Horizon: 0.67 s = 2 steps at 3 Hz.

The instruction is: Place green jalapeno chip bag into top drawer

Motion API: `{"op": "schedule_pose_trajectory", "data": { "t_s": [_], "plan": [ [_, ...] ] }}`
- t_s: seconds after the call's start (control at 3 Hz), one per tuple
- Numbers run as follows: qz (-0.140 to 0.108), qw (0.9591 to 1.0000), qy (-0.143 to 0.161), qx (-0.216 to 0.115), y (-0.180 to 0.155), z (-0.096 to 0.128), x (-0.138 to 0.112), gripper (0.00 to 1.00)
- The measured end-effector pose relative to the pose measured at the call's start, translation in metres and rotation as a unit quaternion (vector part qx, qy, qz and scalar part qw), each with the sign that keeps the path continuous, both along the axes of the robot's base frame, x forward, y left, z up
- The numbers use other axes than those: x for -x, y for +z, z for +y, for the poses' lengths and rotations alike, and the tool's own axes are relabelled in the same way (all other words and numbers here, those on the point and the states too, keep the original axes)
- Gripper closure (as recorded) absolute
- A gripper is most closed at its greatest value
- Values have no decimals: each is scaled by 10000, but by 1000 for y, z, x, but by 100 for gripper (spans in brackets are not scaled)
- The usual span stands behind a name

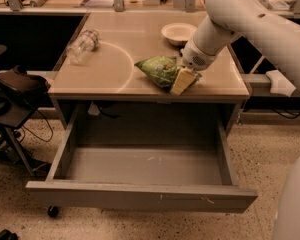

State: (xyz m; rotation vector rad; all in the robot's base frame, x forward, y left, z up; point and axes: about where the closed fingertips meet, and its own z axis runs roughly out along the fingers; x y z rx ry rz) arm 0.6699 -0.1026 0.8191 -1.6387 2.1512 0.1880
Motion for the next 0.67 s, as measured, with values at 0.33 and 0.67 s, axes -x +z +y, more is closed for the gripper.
{"op": "schedule_pose_trajectory", "data": {
  "t_s": [0.33,0.67],
  "plan": [
    [-460,9977,-499,90,30,-23,17,100],
    [-1479,9802,-1278,308,88,-49,59,100]
  ]
}}
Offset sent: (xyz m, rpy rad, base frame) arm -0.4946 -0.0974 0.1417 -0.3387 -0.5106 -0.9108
